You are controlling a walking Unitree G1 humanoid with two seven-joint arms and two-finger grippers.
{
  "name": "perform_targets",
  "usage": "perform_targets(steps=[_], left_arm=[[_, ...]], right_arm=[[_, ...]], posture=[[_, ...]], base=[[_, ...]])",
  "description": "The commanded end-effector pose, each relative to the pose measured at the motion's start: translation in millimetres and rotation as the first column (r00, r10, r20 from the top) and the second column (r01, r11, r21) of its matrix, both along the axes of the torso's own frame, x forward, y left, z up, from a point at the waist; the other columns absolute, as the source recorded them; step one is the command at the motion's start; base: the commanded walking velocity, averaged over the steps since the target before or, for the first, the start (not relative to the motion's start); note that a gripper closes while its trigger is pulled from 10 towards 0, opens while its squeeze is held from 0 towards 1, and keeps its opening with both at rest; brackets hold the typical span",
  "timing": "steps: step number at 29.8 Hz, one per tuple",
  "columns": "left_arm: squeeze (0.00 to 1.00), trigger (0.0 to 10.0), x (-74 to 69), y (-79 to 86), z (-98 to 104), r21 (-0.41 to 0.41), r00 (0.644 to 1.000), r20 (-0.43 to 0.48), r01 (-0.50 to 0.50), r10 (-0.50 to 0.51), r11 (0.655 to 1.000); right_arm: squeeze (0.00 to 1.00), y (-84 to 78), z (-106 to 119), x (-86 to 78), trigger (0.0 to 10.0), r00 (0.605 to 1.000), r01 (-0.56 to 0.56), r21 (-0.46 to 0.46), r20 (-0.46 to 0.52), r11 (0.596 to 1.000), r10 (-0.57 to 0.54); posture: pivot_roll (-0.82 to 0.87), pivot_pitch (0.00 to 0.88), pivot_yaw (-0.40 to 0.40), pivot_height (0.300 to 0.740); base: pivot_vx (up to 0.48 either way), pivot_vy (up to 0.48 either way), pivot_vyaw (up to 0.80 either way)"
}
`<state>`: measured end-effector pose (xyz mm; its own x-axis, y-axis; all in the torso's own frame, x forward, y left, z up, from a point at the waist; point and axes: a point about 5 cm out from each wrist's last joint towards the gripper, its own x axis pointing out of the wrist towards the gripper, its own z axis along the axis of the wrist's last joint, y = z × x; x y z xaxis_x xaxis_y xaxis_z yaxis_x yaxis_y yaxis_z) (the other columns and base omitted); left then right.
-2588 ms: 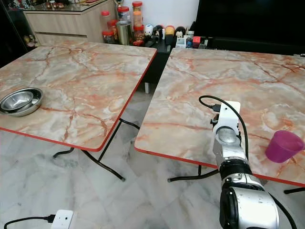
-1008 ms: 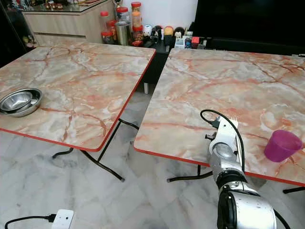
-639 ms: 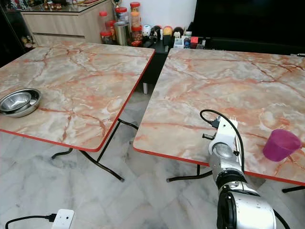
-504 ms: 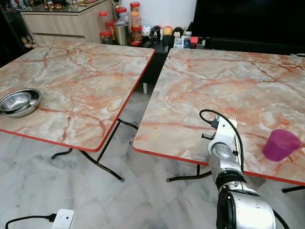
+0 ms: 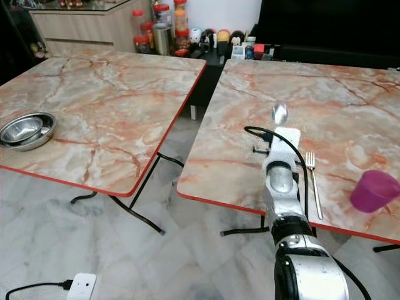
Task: Setting the table
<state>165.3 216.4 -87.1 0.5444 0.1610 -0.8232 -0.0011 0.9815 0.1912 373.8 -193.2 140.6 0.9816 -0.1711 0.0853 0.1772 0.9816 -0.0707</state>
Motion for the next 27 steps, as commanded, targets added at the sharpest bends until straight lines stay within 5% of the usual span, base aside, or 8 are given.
perform_targets(steps=[1, 27], left_arm=[[0.0, 10.0, -2.8, 3.1, -0.9, -0.002, 1.0, -0.017, -0.018, 0.018, 1.0], [0.0, 10.0, -8.0, 4.1, -3.1, 0.012, 0.999, -0.039, -0.028, 0.028, 1.0]], right_arm=[[0.0, 9.0, 3.7, -0.5, 10.0, 0.998, -0.044, -0.006, 0.035, 0.999, 0.044], [0.0, 2.9, -1.4, -5.3, 10.0, 1.0, 0.016, 0.052, 0.026, 0.999, -0.017]], posture=[[0.04, 0.0, 0.049, 0.74], [0.04, 0.0, 0.061, 0.74]], base=[[0.0, 0.469, 0.0], [0.0, 0.472, -0.11]])
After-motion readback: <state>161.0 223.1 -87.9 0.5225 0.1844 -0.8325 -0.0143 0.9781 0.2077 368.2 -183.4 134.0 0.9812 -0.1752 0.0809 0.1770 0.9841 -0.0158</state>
